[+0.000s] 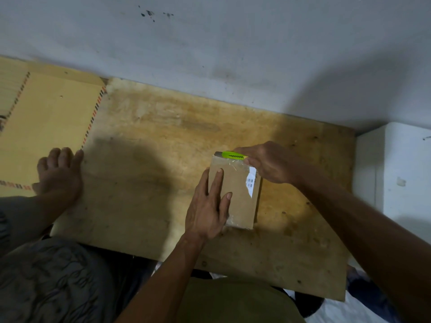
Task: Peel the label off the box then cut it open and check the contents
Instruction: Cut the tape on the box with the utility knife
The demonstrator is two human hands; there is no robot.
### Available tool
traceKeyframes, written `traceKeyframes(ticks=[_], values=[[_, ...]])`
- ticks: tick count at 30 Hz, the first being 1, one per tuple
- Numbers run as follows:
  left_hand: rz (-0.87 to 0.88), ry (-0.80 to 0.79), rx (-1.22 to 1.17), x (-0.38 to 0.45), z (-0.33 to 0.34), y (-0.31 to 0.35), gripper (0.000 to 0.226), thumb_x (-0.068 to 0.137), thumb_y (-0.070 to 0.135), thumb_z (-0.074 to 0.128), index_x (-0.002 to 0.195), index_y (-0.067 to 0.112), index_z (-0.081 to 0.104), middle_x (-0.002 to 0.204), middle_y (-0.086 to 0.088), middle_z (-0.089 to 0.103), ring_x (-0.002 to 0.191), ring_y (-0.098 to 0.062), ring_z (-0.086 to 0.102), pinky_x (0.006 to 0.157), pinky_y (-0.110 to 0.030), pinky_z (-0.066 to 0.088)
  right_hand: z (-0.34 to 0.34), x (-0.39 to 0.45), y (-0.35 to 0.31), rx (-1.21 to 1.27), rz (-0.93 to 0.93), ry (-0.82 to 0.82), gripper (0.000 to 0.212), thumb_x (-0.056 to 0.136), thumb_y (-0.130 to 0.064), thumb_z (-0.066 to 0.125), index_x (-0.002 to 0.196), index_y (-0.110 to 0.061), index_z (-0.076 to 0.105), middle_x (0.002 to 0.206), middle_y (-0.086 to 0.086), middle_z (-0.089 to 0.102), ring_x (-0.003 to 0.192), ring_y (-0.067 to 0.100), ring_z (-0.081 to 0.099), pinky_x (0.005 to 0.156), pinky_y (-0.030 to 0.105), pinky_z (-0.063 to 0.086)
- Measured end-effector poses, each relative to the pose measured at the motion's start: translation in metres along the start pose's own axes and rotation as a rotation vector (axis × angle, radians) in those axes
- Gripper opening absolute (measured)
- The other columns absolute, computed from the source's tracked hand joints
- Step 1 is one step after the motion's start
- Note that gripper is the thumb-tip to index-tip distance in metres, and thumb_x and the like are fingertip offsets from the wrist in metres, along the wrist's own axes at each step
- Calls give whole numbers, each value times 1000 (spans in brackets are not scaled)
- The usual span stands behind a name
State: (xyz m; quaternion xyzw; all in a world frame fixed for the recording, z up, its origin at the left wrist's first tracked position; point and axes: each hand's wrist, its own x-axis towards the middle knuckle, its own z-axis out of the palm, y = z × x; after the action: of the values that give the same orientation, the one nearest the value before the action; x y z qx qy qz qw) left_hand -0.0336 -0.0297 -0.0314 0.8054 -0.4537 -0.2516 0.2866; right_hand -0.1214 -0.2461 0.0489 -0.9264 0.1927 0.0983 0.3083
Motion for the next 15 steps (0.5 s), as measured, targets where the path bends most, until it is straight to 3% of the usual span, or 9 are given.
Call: traceKeyframes(ticks=[5, 12, 15], values=[[-11, -4, 3, 0, -1, 1, 61, 103, 48, 38, 157, 38, 11, 165, -2, 10, 147, -25, 29, 98, -45, 52, 2, 0, 1, 9, -5, -23, 34, 100, -17, 50, 134, -15, 56, 98, 8, 73, 60, 8, 59, 49, 12, 40], [-13, -16, 1, 0, -2, 2, 62, 103, 47, 38, 157, 38, 10, 165, -3, 10, 147, -25, 28, 99, -45, 51, 3, 1, 0, -91, -26, -1, 30, 101, -21, 50, 130, -19, 57, 95, 6, 73, 66, 17, 61, 55, 29, 50], [-19, -18, 3, 0, -1, 2, 62, 103, 47, 38, 158, 37, 10, 166, -3, 9, 147, -25, 28, 98, -45, 52, 0, -4, -2, -127, -58, 9, 30, 100, -22, 50, 128, -17, 58, 90, 5, 71, 65, 16, 60, 54, 29, 50]])
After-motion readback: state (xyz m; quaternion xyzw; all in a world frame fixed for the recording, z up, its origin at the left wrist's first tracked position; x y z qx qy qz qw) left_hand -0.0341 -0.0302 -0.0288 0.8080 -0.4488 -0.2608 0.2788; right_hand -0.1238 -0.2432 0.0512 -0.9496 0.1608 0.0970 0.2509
